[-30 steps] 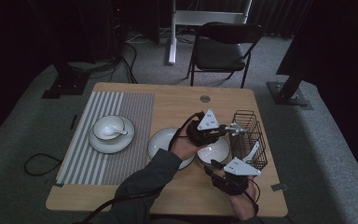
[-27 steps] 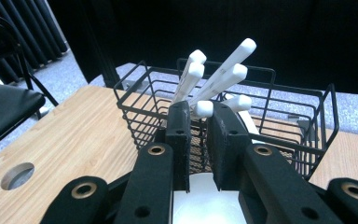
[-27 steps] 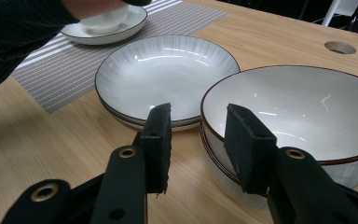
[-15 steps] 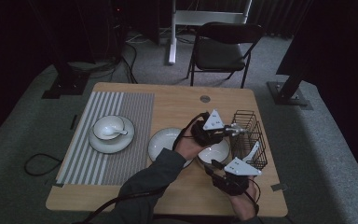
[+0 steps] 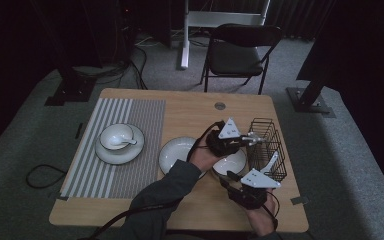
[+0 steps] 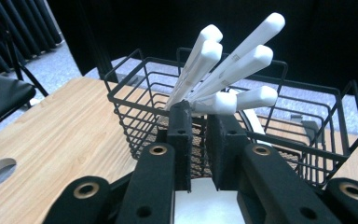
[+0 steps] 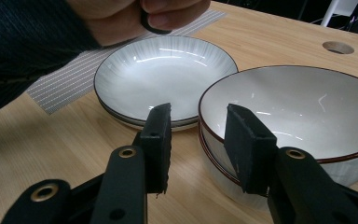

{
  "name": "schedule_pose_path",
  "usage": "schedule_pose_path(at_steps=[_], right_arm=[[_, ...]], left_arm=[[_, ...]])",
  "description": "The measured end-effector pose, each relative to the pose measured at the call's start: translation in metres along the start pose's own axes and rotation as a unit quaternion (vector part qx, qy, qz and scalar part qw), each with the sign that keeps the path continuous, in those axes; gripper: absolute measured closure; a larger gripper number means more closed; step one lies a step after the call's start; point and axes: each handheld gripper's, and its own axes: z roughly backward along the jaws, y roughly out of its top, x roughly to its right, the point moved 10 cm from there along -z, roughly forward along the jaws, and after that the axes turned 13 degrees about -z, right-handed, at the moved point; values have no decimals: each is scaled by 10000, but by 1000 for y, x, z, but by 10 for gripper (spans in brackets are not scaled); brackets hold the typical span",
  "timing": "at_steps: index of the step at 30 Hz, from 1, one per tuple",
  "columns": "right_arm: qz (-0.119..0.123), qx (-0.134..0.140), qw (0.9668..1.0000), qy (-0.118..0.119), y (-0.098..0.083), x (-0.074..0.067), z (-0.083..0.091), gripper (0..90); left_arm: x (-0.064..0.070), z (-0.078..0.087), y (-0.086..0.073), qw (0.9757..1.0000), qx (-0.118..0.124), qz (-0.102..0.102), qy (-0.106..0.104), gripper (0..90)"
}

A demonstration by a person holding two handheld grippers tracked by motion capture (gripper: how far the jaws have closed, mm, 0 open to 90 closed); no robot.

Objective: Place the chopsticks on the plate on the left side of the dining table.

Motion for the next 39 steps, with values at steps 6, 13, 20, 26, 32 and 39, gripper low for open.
schedule_pose_path(at_steps=[6, 13, 20, 26, 32, 39], right_arm=[[-8, 12, 10000, -1, 0, 0, 0, 609], [-2, 8, 10000, 2, 0, 0, 0, 609], [-1, -3, 10000, 1, 0, 0, -1, 608], [1, -14, 10000, 3, -1, 1, -2, 607], [-13, -5, 10000, -1, -1, 1, -1, 607], [-22, 3, 10000, 2, -1, 1, -1, 607]], left_arm=[[-1, 2, 0, 10000, 12, -3, 68, 828], [-3, 7, 2, 9999, 84, -3, 122, 834], [-6, 13, 5, 9997, 177, 18, 178, 836], [-5, 11, 7, 9997, 192, 11, 159, 834], [-4, 9, 6, 9997, 176, 21, 150, 822], [-3, 6, 5, 9998, 152, 50, 139, 819]])
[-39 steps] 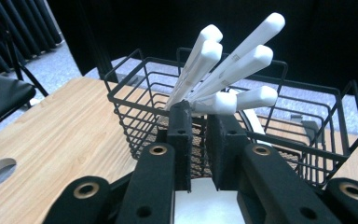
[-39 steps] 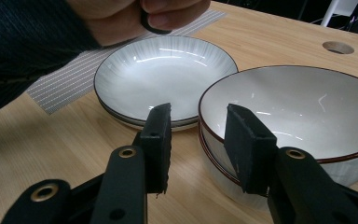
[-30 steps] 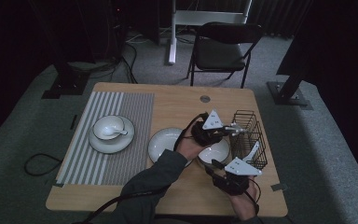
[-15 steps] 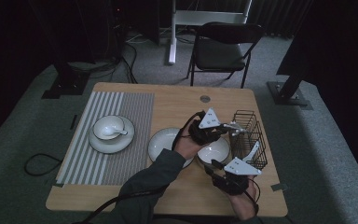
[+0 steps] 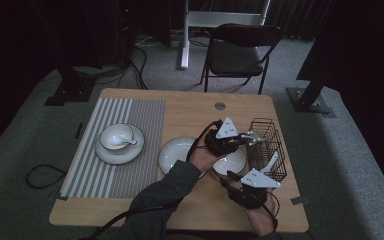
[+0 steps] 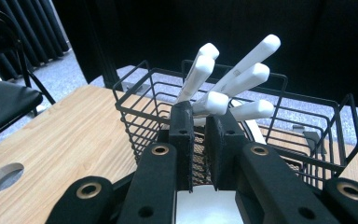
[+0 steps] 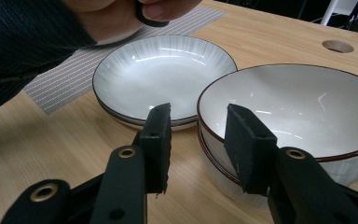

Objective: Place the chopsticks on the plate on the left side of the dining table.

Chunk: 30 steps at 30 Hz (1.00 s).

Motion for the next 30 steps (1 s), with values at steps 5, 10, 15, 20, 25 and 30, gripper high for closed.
schedule_pose_path(at_steps=[5, 10, 15, 20, 25, 30], right_arm=[[3, 1, 10000, -2, 0, 0, 0, 607], [-3, 6, 10000, -7, 0, 0, 0, 607], [-1, -1, 10000, -4, 0, 0, 0, 607], [9, 0, 10000, -4, 0, 0, 0, 606], [9, 8, 10000, -7, 0, 0, 0, 605], [13, 9, 10000, -5, 0, 0, 0, 604]], left_arm=[[1, -2, 1, 10000, 20, 15, -9, 806], [0, -2, 0, 10000, 11, 5, 31, 816], [-2, 0, 0, 10000, 11, 12, 82, 826], [-5, 5, 1, 9999, 29, 19, 149, 831], [-8, 14, 3, 9997, 104, 24, 206, 838], [-8, 21, 5, 9996, 142, -19, 241, 840]])
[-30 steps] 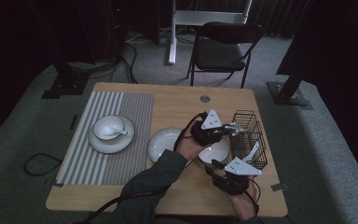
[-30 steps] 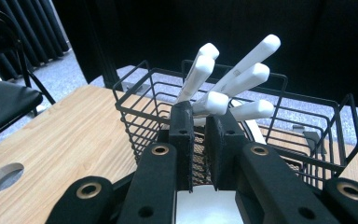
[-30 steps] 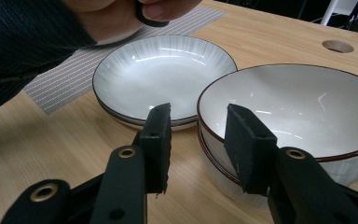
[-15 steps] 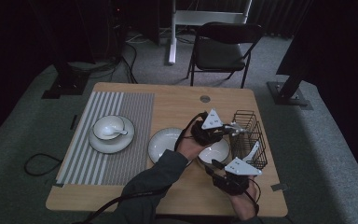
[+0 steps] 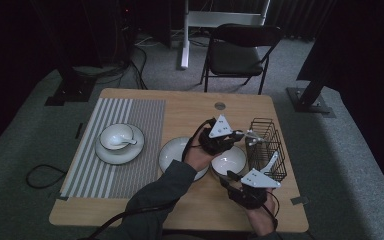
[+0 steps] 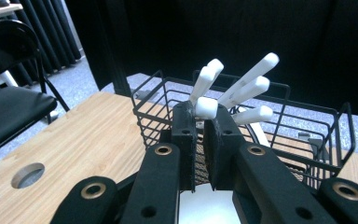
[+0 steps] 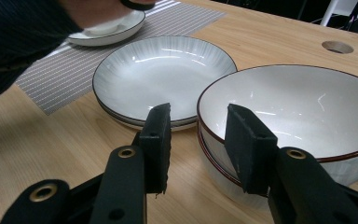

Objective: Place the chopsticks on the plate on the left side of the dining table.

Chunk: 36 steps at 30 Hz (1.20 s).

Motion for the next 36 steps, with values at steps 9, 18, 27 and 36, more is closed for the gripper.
schedule_pose_path(at_steps=[9, 18, 27, 36], right_arm=[[17, 2, 10000, -4, 1, -1, 0, 602], [9, 4, 10000, -2, 1, 0, 0, 600], [26, -2, 10000, 7, 1, -1, -2, 598], [29, 2, 10000, 4, 2, -1, -1, 597]], left_arm=[[-6, 15, 6, 9999, 123, 86, -28, 842], [-15, 34, 15, 9992, 330, 209, -112, 843], [-19, 47, 24, 9986, 484, 172, -93, 844], [-19, 59, 28, 9985, 518, 88, -136, 844]])
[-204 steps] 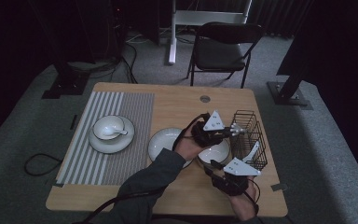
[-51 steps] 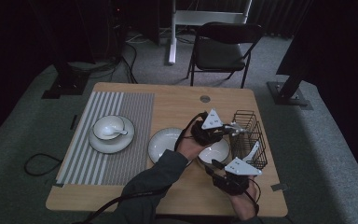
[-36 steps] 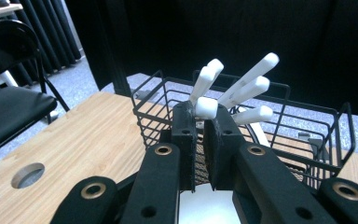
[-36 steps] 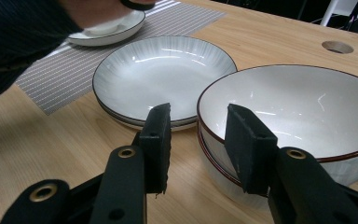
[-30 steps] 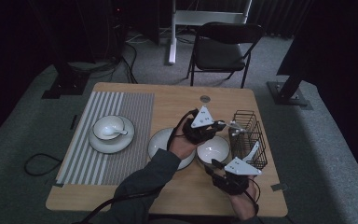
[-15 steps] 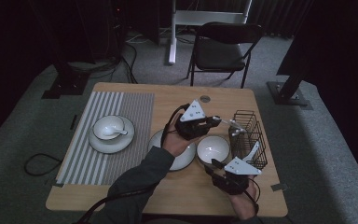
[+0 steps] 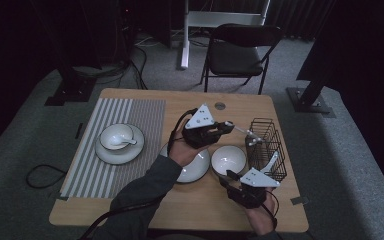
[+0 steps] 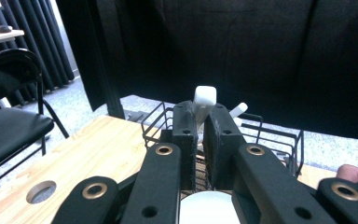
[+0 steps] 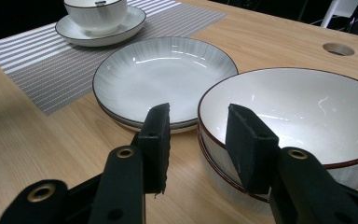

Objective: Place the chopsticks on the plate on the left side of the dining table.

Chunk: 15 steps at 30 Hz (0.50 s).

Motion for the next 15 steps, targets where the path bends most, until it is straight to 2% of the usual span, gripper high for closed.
schedule_pose_path(at_steps=[9, 15], right_arm=[[24, -11, 10000, 6, 1, -1, -2, 597], [31, -3, 10000, 2, 2, -1, -1, 597]], left_arm=[[-4, 16, 3, 10000, 71, 12, -60, 844], [-8, 28, 1, 9998, 151, 127, -87, 844]])
